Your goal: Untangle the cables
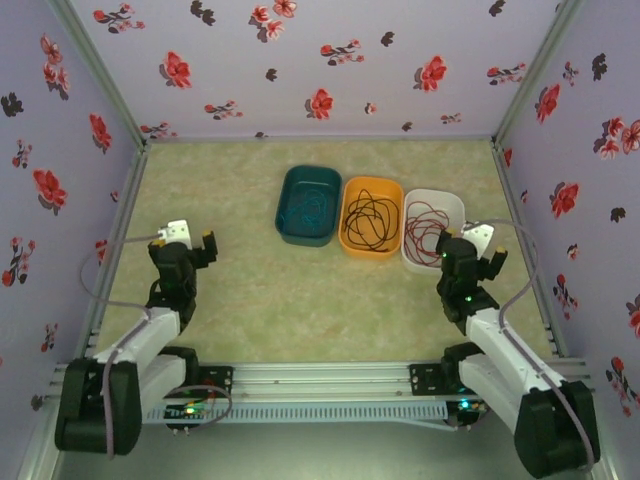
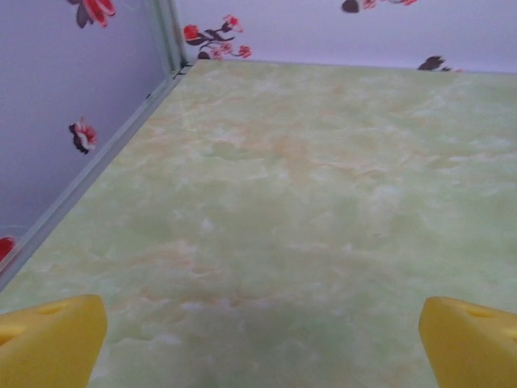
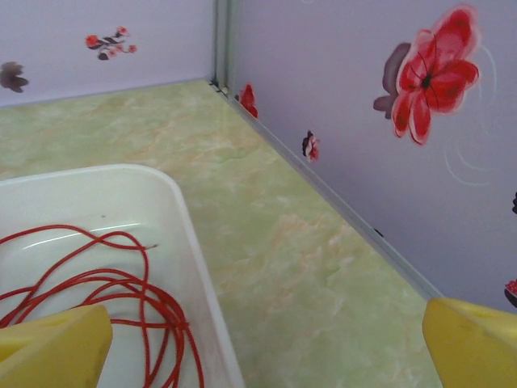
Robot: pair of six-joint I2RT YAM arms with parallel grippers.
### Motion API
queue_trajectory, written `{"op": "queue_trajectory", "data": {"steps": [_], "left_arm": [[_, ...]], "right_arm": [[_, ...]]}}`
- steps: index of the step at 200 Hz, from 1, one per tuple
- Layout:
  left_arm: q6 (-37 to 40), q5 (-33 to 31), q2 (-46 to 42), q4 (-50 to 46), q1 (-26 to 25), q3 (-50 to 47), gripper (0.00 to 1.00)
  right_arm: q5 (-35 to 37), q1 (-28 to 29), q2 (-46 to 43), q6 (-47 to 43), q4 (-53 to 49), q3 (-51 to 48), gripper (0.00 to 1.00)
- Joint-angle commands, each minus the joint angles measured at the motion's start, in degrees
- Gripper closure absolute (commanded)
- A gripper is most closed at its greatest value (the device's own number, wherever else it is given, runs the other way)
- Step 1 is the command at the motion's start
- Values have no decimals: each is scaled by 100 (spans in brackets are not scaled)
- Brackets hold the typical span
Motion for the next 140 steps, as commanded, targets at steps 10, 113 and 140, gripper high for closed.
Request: {"op": "queue_trajectory", "data": {"steps": [10,113,140], "left_arm": [[300,656,1069,2263,513,-339,0],[229,1921,2935,1753,802,1037,0],[229,1899,2942,1876,806,995,0]], "right_arm": [[-653,-399,622,-252,1324,-149,1],[-2028,-1034,2749,-177,3165,110,1],[-2493,-1078,3493,-174,4331,-84,1]]}}
